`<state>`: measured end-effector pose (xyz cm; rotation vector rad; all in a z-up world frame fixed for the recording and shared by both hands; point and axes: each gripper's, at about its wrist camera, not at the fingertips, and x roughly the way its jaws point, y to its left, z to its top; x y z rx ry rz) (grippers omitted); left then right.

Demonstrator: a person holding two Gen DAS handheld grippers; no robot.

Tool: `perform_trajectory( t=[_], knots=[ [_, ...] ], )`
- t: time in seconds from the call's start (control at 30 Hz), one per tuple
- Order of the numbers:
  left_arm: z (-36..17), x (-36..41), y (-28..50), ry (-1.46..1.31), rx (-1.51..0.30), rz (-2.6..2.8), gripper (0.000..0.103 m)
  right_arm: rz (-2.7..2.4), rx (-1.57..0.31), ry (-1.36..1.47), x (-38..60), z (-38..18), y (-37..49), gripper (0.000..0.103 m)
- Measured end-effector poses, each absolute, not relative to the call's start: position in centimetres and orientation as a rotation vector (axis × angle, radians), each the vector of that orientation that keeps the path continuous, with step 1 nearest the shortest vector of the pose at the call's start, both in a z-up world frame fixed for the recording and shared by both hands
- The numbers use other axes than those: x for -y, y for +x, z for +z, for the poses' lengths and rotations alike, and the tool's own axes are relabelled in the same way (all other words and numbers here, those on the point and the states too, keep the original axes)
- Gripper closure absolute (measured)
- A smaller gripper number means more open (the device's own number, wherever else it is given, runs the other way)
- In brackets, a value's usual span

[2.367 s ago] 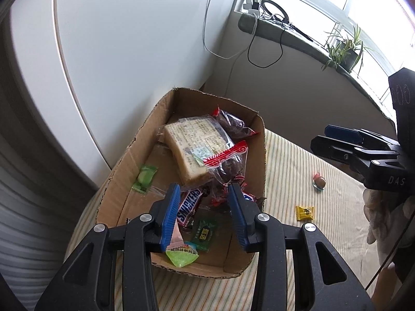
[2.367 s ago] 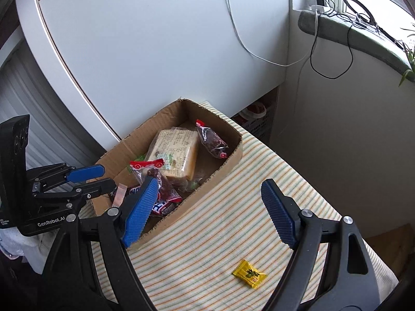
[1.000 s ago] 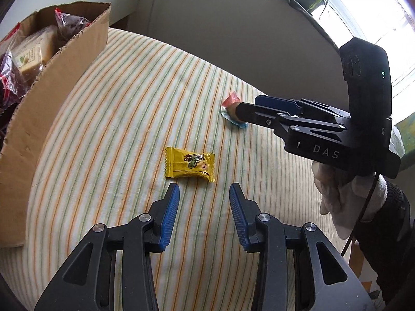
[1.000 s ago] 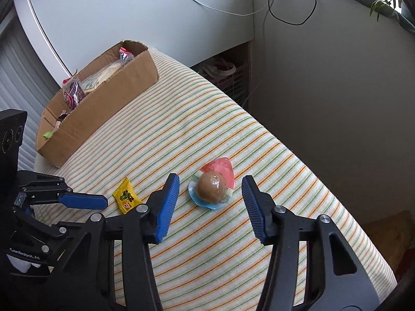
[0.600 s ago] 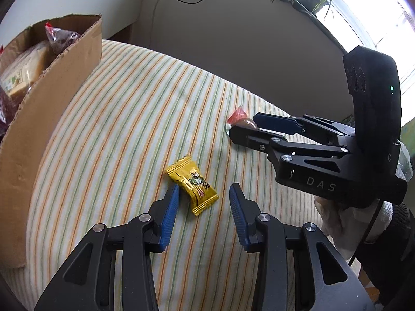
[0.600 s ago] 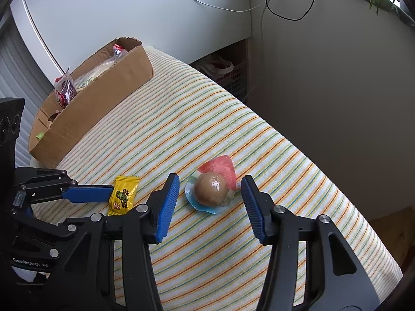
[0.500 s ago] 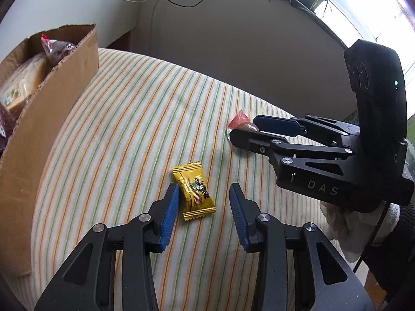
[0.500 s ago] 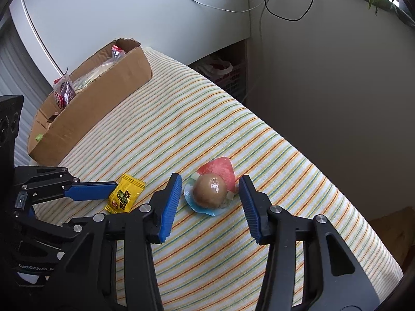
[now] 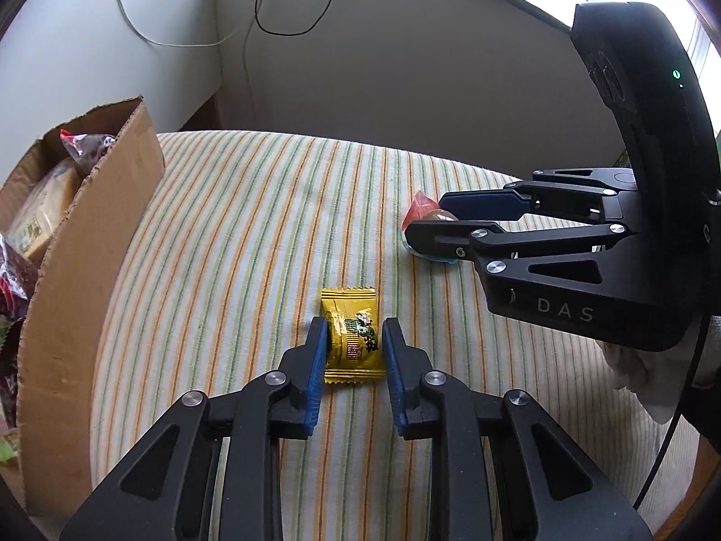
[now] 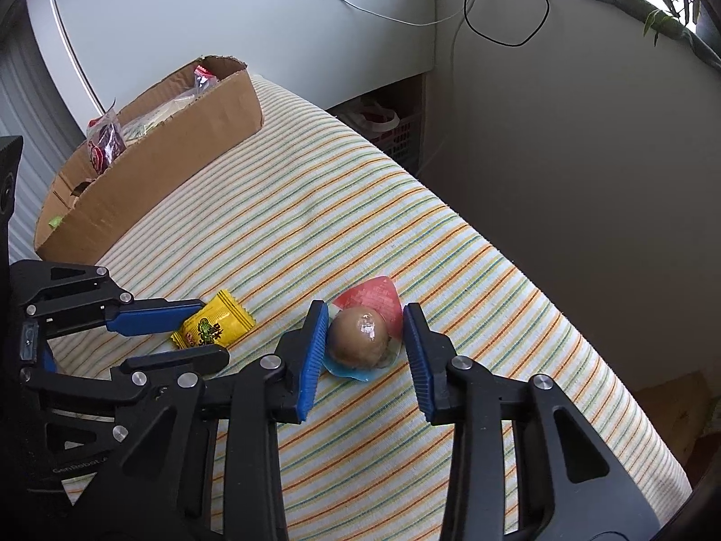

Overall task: Organize snacks
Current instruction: 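Grasp the yellow candy packet with the left tool while the right tool grasps the egg chocolate, then carry the yellow packet and egg chocolate over the box with both tools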

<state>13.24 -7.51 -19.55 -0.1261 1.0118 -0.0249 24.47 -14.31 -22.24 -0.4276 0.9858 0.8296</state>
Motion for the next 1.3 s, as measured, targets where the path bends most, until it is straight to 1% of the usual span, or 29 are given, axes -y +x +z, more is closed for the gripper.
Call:
perform_trajectory(
  t=[0.07, 0.13, 0.33, 0.7, 0.9, 1.3],
  knots=[
    [-19.5, 7.2, 13.2, -0.144, -1.011, -0.029, 0.081, 0.832, -0.987, -0.402, 14.5, -22.1, 24.5, 0.069],
    [-19.4, 6.8, 13.2, -0.168, -1.012, -0.029, 0.081, 0.832, -0.987, -0.375, 14.9, -21.8, 24.6, 0.074],
    [-19.0, 6.0, 12.6, -0.192, -1.011, -0.029, 0.081, 0.831, -0.986, -0.373, 15.0, -21.8, 24.4, 0.076],
    [-17.3, 4.1, 11.2, -0.227, -0.978, -0.027, 0.081, 0.821, -0.973, -0.366, 15.2, -20.1, 23.9, 0.076],
    [-15.1, 2.7, 10.3, -0.235, -0.955, -0.027, 0.081, 0.831, -0.957, -0.374, 14.0, -18.0, 23.1, 0.076],
    [-11.5, -2.6, 8.6, -0.258, -0.909, 0.003, 0.081, 0.902, -0.920, -0.427, 7.0, -13.6, 21.5, 0.076]
  ],
)
